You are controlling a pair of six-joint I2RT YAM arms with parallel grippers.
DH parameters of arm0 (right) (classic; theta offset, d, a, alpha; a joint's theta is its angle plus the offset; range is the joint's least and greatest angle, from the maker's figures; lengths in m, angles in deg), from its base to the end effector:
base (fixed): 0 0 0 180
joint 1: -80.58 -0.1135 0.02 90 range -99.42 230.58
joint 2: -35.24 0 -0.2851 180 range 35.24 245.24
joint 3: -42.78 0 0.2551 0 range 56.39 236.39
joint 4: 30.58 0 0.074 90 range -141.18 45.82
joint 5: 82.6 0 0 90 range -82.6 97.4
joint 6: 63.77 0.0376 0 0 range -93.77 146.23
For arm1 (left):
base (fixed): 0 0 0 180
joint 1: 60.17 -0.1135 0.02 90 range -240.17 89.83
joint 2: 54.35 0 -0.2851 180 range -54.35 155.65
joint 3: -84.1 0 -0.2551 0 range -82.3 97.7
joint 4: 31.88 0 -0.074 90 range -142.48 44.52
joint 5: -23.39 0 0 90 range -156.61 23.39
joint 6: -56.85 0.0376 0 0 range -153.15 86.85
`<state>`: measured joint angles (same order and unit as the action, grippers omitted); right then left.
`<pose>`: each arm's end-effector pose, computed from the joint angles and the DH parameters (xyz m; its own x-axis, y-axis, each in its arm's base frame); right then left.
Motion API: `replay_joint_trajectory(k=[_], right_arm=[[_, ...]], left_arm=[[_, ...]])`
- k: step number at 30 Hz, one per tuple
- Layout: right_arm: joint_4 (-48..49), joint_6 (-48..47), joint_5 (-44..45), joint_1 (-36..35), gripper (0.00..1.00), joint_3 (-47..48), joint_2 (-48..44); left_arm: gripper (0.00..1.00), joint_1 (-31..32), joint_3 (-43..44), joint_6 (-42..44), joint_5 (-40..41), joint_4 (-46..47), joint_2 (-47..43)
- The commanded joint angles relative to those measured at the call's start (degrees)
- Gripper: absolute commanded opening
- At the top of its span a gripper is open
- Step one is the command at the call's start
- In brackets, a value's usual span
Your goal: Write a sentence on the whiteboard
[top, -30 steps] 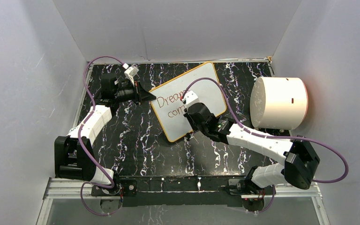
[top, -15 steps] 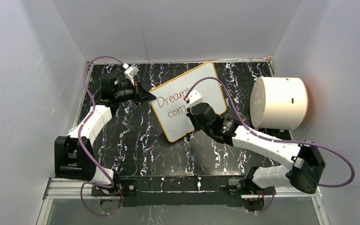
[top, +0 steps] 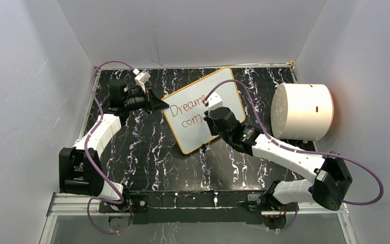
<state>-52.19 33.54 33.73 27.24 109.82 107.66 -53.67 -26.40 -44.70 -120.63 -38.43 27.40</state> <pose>0.1828 0.2177 0.3125 -0.3302 -0.2527 -0.9095 -0.4446 0.8916 -0.0863 0.3138 -0.0664 0.3106 -0.4794 -0.0638 -0.8753 0.7468 0.4942 -0.4450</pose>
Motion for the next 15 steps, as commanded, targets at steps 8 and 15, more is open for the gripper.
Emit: replay_joint_trajectory(k=[8,15], right_arm=[[3.70,-0.13,-2.12,0.50,0.00,-0.35,1.60],[3.97,-0.19,-1.99,0.95,0.00,-0.52,2.44]], left_arm=[[0.00,1.23,-1.68,5.23,7.12,-6.58,2.85],[0.00,1.23,-1.68,5.22,7.06,-6.63,2.88]])
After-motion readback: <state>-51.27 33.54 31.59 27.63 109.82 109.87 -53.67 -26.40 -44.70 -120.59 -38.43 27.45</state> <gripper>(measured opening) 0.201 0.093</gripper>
